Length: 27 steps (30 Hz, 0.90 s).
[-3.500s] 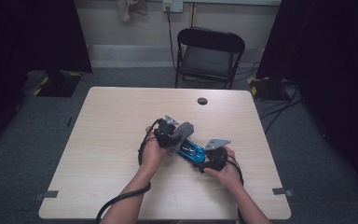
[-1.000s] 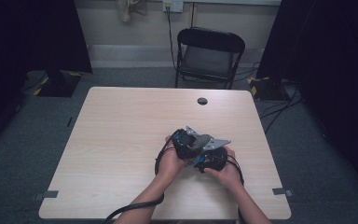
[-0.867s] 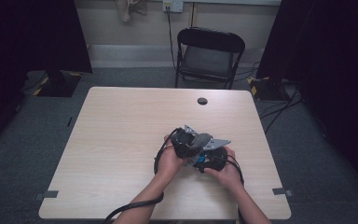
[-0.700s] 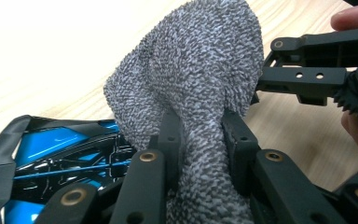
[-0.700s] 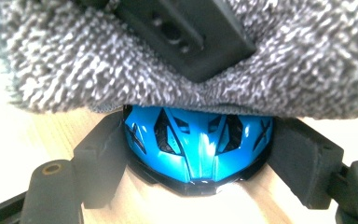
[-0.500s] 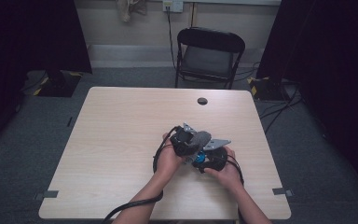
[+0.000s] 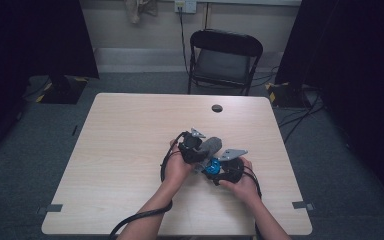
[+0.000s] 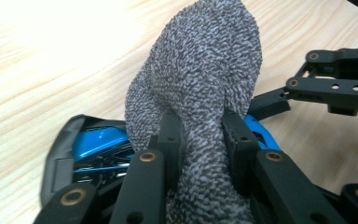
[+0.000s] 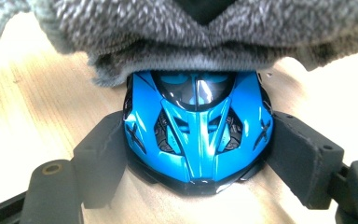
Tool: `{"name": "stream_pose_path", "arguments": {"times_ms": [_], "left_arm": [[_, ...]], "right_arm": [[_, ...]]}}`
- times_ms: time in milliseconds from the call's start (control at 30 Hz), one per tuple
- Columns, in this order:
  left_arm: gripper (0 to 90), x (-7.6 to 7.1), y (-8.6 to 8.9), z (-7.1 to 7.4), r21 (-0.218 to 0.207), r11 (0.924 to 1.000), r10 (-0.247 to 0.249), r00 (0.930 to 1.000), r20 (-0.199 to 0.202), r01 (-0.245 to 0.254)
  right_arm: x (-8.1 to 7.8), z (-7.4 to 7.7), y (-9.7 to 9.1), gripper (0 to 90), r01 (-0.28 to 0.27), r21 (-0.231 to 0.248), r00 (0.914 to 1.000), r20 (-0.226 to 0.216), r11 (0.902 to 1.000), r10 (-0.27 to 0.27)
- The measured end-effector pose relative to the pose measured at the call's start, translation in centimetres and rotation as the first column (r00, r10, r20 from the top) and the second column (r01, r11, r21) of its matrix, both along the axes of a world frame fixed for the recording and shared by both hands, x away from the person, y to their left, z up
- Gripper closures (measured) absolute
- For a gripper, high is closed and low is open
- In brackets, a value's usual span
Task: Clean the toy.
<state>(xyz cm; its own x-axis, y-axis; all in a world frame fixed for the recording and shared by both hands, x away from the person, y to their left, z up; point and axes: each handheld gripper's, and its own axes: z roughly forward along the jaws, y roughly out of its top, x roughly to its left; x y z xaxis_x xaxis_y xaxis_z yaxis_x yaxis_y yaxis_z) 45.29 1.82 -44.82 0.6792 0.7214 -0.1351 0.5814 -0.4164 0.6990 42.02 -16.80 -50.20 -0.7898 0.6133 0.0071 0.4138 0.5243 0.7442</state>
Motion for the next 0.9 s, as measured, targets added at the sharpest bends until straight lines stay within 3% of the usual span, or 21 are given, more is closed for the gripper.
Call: {"name": "stream_pose_path", "arguments": {"times_ms": [67, 300, 900], "left_arm": [[72.7, 0.2, 0.4, 0.1, 0.029, 0.9995, 0.014, 0.9997, 0.02, -0.015], [72.8, 0.8, 2.3, -0.1, 0.013, 0.9984, 0.055, 0.9985, 0.001, -0.055], [72.7, 1.3, 2.9, 0.0, 0.056, 0.9961, 0.067, 0.9975, 0.025, -0.068]], "right_arm": [[0.0, 0.0, 0.0, 24.1, 0.0, 0.0, 1.0, 0.0, 1.0, 0.0], [0.0, 0.0, 0.0, 24.1, 0.0, 0.0, 1.0, 0.0, 1.0, 0.0], [0.0, 0.0, 0.0, 24.1, 0.0, 0.0, 1.0, -0.001, 1.0, 0.0]]}}
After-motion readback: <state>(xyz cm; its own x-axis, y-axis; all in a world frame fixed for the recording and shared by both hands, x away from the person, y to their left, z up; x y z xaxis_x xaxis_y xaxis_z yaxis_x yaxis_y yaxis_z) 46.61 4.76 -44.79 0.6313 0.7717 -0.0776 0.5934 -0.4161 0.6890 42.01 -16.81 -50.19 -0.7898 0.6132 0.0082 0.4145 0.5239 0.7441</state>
